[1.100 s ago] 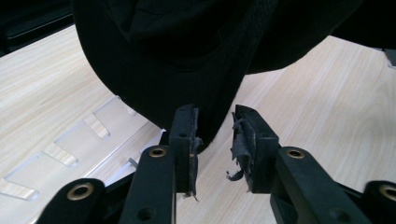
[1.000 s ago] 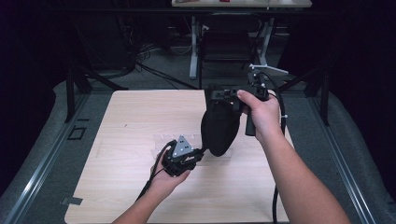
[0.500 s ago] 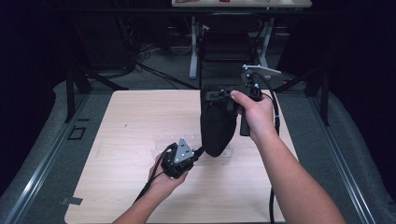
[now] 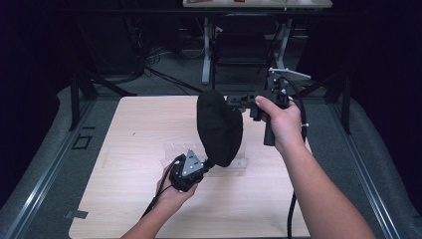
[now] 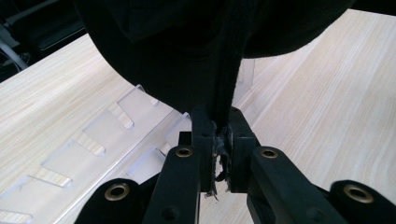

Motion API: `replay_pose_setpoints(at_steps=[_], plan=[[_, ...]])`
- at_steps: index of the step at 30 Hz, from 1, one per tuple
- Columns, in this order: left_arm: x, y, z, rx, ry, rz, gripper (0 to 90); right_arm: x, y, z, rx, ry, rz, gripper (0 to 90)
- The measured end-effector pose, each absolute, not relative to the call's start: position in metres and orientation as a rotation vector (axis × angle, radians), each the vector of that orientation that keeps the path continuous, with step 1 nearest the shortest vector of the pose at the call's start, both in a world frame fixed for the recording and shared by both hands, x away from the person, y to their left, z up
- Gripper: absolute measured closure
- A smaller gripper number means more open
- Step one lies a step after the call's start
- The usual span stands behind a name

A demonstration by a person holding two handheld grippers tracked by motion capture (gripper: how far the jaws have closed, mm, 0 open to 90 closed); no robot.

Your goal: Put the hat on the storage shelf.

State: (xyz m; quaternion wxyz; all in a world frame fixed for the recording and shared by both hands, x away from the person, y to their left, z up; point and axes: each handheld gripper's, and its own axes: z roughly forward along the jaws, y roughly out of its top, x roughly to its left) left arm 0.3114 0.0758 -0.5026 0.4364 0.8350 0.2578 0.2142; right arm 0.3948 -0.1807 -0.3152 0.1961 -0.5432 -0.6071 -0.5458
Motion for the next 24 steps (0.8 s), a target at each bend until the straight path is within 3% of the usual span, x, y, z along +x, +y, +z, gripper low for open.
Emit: replay_pose_setpoints(at_steps=[24], plan=[[0.319,0.095,-0.528,2.017,0.767,0.389,85.0,0.389,-0.204,-0.324,-1.537,-1.665,-1.536,81.3]])
